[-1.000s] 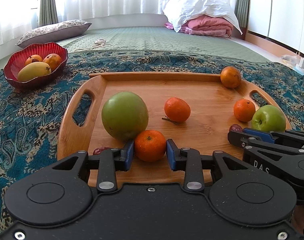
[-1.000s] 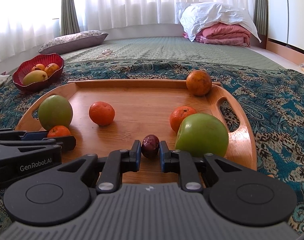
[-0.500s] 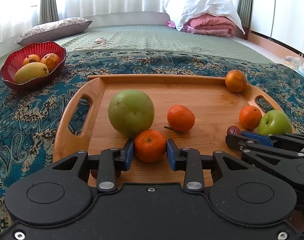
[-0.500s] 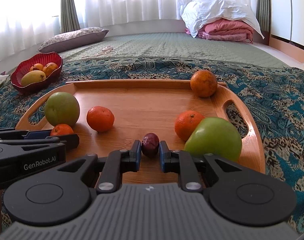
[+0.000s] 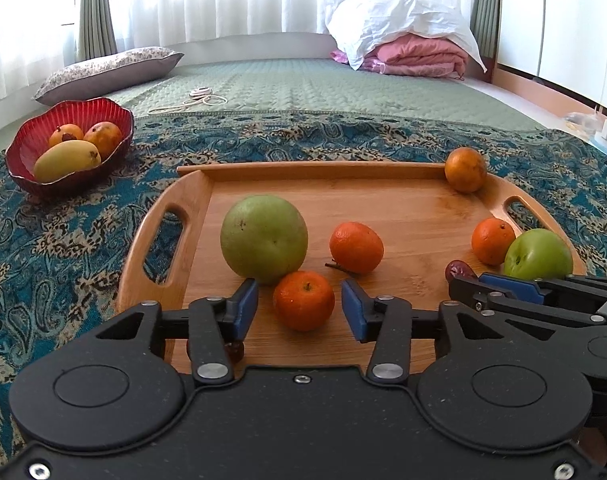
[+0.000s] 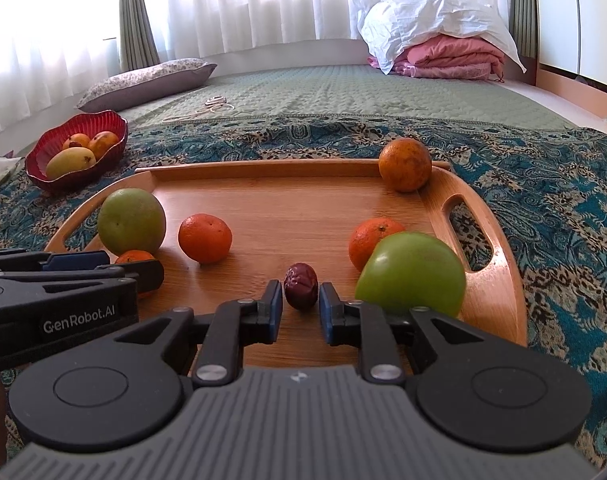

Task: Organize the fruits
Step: 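Carry the mandarin and the date over the tray with both tools, then lower the mandarin and date onto the tray and open both tools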

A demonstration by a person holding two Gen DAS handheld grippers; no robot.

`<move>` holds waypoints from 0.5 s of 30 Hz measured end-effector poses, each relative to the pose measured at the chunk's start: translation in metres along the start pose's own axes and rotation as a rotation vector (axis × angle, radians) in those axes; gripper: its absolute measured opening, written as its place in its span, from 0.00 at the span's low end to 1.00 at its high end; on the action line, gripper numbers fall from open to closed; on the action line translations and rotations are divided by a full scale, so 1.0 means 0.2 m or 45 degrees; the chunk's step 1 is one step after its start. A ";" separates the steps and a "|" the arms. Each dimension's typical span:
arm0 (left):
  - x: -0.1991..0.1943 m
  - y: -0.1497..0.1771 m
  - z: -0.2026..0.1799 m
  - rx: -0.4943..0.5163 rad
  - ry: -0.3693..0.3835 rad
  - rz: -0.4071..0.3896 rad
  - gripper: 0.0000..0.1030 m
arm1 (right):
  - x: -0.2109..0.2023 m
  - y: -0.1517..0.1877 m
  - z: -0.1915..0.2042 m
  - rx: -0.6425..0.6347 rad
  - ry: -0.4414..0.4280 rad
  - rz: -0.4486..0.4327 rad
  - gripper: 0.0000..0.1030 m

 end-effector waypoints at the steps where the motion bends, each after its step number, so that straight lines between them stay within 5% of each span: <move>1: 0.00 0.00 0.00 0.000 -0.002 -0.002 0.47 | -0.01 0.00 0.00 -0.001 0.001 -0.003 0.38; 15: -0.15 0.00 0.02 0.005 -0.025 -0.077 0.74 | -0.14 0.00 0.03 -0.036 0.017 -0.071 0.56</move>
Point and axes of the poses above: each gripper's, at about its wrist camera, not at the fingertips, and x roughly the way its jaws point, z to its left, y to its underside, the point moved 1 cm from there along x, roughly the way its jaws point, and after that the axes turned 6 degrees about -y, right-handed, at the moved point
